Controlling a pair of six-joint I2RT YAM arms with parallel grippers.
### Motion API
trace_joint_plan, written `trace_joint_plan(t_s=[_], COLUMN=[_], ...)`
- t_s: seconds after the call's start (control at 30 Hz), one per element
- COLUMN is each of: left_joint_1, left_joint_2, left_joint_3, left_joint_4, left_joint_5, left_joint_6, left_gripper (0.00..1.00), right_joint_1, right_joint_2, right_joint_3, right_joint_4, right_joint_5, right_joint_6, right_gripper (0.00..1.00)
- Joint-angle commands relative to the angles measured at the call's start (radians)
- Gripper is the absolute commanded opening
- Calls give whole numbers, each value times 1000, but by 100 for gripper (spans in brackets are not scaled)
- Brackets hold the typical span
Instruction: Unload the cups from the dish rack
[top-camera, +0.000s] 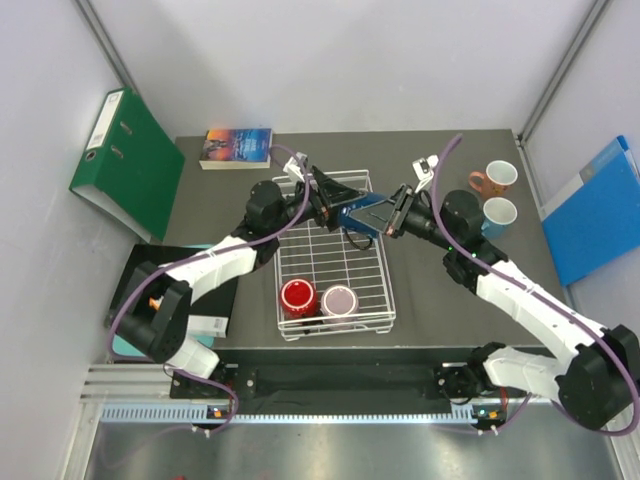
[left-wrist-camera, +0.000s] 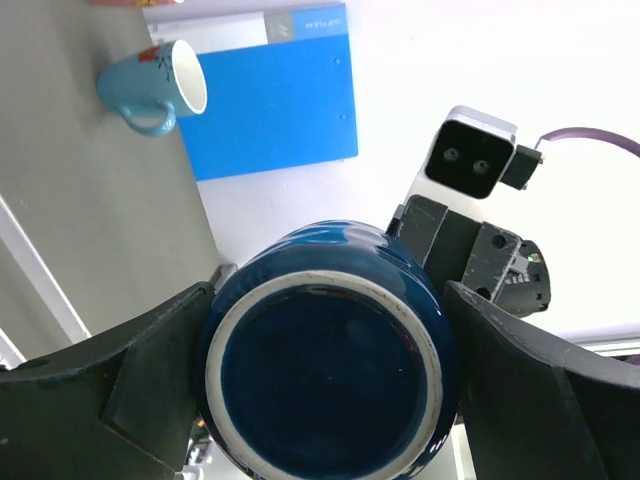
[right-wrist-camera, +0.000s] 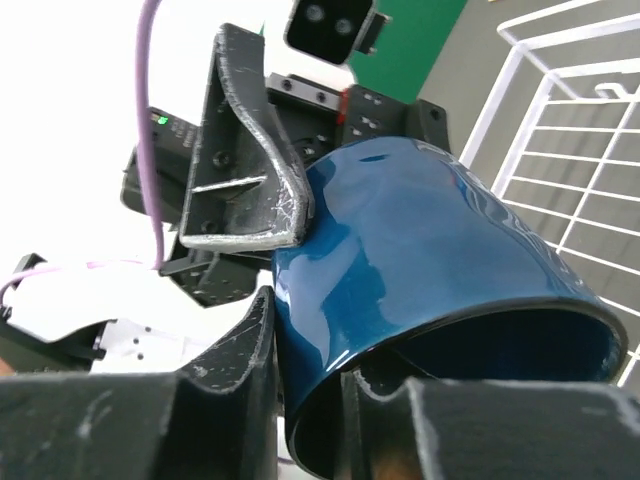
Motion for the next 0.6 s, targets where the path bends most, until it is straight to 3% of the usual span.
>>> trace_joint_plan(t_s=[0.0, 0.03, 0.07, 0.17, 0.33, 0.53, 0.57], left_joint_1=[-26, -20, 0, 70, 184, 224, 222], left_joint_2=[-32, -39, -53, -87, -139, -130, -125], left_joint_3=[110, 131, 172, 232, 243, 228, 234], left_joint_4=[-237, -300, -353, -542, -699, -855, -916], left_joint_5=[33, 24, 18, -45, -184, -326, -355], left_joint_6=[278, 319, 391, 479, 484, 438, 429], left_gripper=[21, 33, 63, 99, 99, 99, 99], right_joint_1=[19, 19, 19, 17, 13, -95, -111], right_joint_2=[-30, -47, -78, -108, -72, 132, 226], right_joint_3=[69, 76, 87, 153, 326, 590, 639], right_joint_4=[-167, -205, -277, -435, -621, -810, -859], right_joint_5=[116, 142, 196, 291, 435, 515, 543], right_joint_6=[-169, -186, -203, -276, -370, -366, -353], right_gripper=[0, 0, 0, 0, 0, 0, 0])
